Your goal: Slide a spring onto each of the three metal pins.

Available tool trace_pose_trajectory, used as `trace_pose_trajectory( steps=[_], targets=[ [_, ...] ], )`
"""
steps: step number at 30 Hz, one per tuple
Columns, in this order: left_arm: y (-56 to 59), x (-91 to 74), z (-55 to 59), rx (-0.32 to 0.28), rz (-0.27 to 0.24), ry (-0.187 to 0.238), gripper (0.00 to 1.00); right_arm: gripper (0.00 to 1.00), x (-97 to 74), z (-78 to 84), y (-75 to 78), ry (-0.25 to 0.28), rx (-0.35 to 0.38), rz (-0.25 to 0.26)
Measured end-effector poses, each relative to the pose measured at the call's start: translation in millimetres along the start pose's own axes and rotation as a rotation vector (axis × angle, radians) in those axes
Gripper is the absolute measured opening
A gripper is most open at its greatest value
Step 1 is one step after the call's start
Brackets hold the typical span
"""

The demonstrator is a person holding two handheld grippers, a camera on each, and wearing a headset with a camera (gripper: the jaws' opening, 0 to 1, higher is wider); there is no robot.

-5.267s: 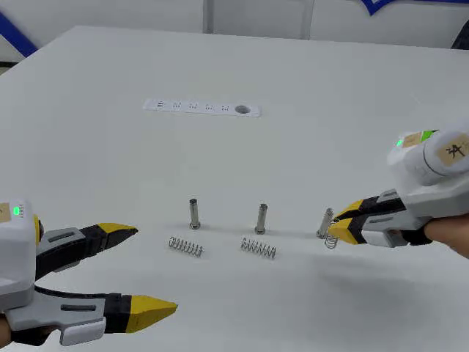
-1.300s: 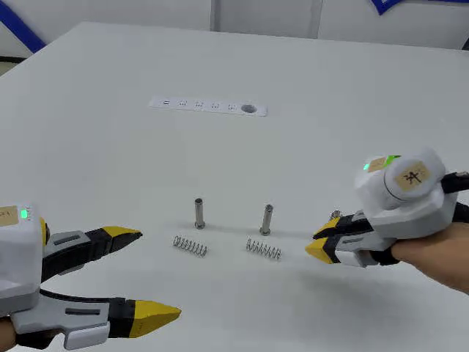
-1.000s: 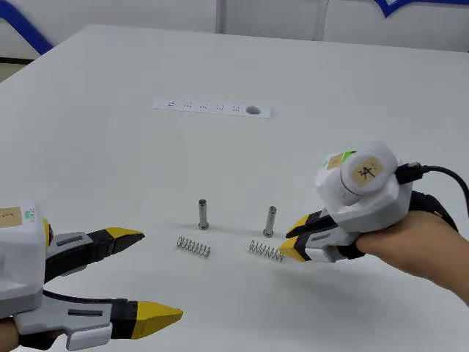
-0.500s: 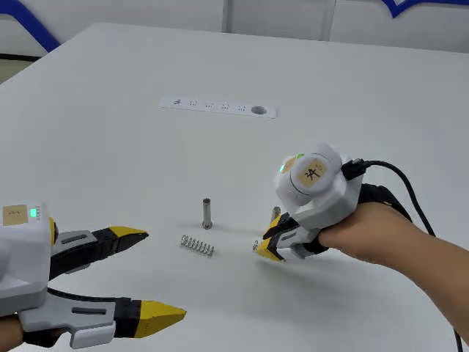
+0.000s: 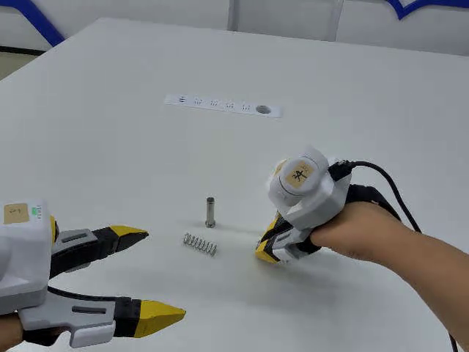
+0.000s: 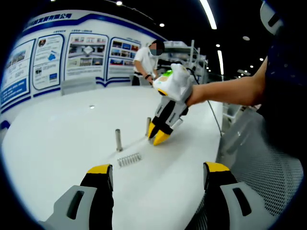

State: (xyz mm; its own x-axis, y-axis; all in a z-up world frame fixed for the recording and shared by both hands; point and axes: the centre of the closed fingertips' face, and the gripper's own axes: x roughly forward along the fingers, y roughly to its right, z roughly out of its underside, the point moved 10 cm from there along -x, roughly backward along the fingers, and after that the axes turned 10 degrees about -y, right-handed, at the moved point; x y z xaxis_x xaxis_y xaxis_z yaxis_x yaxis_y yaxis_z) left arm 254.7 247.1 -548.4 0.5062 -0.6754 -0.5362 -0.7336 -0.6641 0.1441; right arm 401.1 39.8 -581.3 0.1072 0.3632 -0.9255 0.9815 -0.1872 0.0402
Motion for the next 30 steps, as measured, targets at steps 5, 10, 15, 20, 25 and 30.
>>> trace_pose_trajectory(
  steps=[5, 10, 15, 20, 25, 30],
  targets=[
    [-0.7, -0.5, 0.0, -0.001, 0.000, 0.003, 0.78, 0.12, 0.8, -0.5, 0.4, -0.004, 0.006, -0.012],
    [-0.4, -0.2, -0.6, 0.001, 0.002, 0.006, 0.78, 0.12, 0.4, -0.1, -0.5, -0.004, 0.009, -0.007],
    [1.7, 0.6, -4.6, 0.009, 0.010, 0.012, 0.78, 0.11, -9.8, -1.0, -5.4, 0.022, 0.012, -0.002],
    [4.1, 4.9, -11.0, 0.026, 0.029, 0.012, 0.77, 0.11, -24.7, -1.0, -10.1, 0.062, 0.007, 0.014],
    [6.9, 11.0, -18.9, 0.053, 0.058, -0.002, 0.75, 0.11, -44.5, -1.9, -16.4, 0.129, 0.019, 0.026],
    [9.2, 16.3, -29.7, 0.069, 0.089, 0.005, 0.73, 0.11, -65.3, -6.4, -25.5, 0.228, 0.048, 0.010]
  ],
)
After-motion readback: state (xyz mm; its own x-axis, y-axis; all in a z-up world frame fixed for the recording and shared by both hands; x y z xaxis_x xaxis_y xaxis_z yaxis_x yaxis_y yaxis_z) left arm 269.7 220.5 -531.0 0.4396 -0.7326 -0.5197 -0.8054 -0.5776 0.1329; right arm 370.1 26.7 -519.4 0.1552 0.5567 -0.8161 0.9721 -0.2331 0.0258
